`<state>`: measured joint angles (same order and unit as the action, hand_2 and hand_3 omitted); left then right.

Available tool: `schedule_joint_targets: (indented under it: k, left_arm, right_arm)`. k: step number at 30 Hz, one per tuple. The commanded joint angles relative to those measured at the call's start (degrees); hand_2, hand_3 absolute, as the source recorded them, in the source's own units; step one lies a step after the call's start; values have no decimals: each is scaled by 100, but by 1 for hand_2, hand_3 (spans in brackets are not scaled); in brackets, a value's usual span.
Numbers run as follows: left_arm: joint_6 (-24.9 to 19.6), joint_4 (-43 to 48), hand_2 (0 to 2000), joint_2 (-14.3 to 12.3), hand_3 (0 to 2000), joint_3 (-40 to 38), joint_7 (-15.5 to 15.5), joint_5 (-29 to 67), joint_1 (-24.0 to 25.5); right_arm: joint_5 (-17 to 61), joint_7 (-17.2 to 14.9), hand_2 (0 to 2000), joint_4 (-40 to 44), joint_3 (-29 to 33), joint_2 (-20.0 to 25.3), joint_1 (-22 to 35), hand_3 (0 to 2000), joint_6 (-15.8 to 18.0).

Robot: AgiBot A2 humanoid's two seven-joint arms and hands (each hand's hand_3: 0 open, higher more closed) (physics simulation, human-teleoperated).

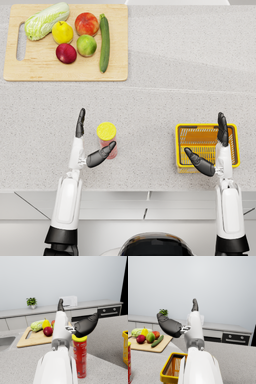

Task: Pick up the red potato chip and place it into the yellow basket

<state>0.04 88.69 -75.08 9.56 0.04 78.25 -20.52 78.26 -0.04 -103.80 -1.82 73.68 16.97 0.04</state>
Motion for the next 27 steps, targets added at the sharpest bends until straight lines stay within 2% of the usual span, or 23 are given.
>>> schedule_joint_targets:
  k: [1, 11, 19, 20, 21, 25, 27]
  left_arm:
    - [-1, -739, 0, -109, 0, 253, -1, 95, -248]
    - [-4, -2941, 0, -440, 0, 628, -4, 324, -741]
    - [-4, -3942, 0, -678, 0, 791, -4, 333, -1052]
    - [-4, -4102, 1361, -718, 327, 738, -4, 333, -1134]
    - [-19, -4239, 2000, -767, 653, 622, -5, 332, -1251]
    - [-107, -4085, 2000, -841, 1960, 404, -4, 336, -1345]
    - [-116, -3366, 2000, -823, 2000, 368, -23, 336, -1195]
  right_arm:
    - [95, 1, 0, -141, 334, 23, 202, 0, -1]
    - [323, 4, 0, -163, 418, 104, 361, 0, -4]
    - [331, 4, 0, -86, 276, 172, 355, 0, -4]
    - [331, 4, 0, -88, 236, 180, 343, 0, -4]
    - [331, 4, 0, -55, 233, 189, 348, 0, -4]
    - [332, 4, 0, -67, 232, 218, 285, 0, -4]
    - [331, 4, 0, 8, 113, 242, 325, 0, -4]
